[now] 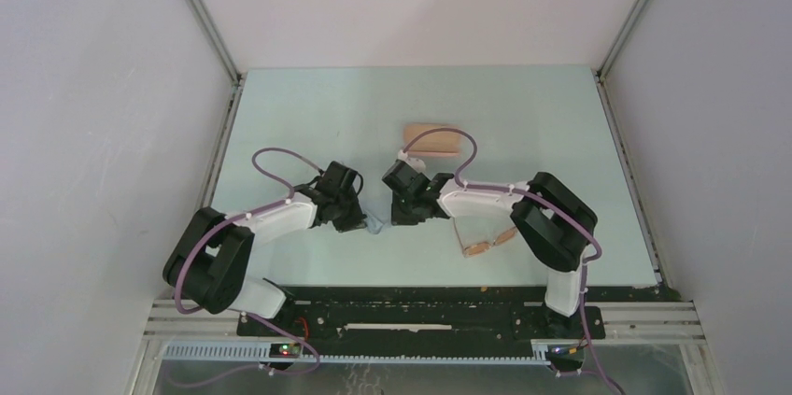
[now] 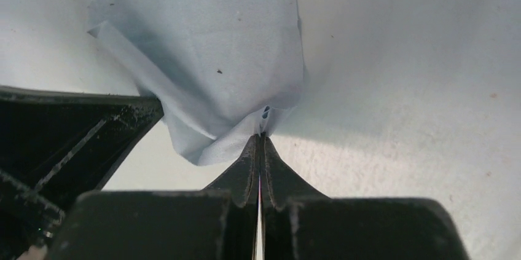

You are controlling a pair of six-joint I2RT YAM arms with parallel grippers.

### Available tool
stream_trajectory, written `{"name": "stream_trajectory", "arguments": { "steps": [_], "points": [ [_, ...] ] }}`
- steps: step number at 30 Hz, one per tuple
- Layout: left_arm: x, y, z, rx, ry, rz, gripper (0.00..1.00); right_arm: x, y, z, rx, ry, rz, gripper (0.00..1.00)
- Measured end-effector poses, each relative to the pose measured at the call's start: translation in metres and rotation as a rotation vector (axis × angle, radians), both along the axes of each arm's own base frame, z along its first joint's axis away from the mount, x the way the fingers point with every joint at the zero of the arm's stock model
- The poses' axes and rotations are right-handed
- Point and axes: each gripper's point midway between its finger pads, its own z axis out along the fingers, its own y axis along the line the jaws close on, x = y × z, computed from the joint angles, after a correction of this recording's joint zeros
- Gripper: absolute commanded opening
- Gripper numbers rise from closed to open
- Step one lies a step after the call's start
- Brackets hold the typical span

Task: Organize the sunglasses
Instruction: Fold the glasses cleaning cloth at the center of the board.

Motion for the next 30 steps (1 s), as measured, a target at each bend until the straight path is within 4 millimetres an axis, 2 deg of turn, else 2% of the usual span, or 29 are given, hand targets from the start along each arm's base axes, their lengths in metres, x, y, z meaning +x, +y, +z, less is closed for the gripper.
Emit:
{"name": "stream_trajectory", "arguments": {
  "steps": [7,12,16,20,21,22,26,27,30],
  "points": [
    [-0.001,-0.001,0.0,-0.003,0.001,-0.008,0.0,-0.013,-0.015,0.016,0.024,-0.011,0.001,0.0],
    [-0.007,-0.005,0.0,-0.026,0.014,-0.025,0.0,-0.029,-0.027,0.007,0.007,0.014,0.003,0.01],
    [-0.024,-0.007,0.0,-0.038,0.031,-0.047,0.0,-0.045,-0.035,-0.007,-0.02,0.048,-0.003,0.05],
    [-0.044,-0.01,0.0,-0.046,0.056,-0.077,0.0,-0.058,-0.038,-0.004,-0.012,0.052,-0.003,0.15],
    [-0.048,-0.011,0.001,-0.051,0.063,-0.082,0.05,-0.062,-0.04,-0.005,-0.014,0.056,-0.001,0.19],
    [-0.052,-0.012,0.002,-0.055,0.07,-0.089,0.14,-0.066,-0.042,-0.006,-0.019,0.06,0.002,0.22],
    [-0.062,-0.014,0.009,-0.078,0.089,-0.096,0.51,-0.074,-0.048,-0.004,-0.032,0.059,0.0,0.24],
    [-0.064,-0.014,0.011,-0.081,0.093,-0.095,0.55,-0.075,-0.05,-0.004,-0.038,0.057,-0.001,0.25],
    [-0.069,-0.011,0.02,-0.087,0.088,-0.086,0.56,-0.074,-0.055,0.001,-0.046,0.041,-0.008,0.29]
  ]
}}
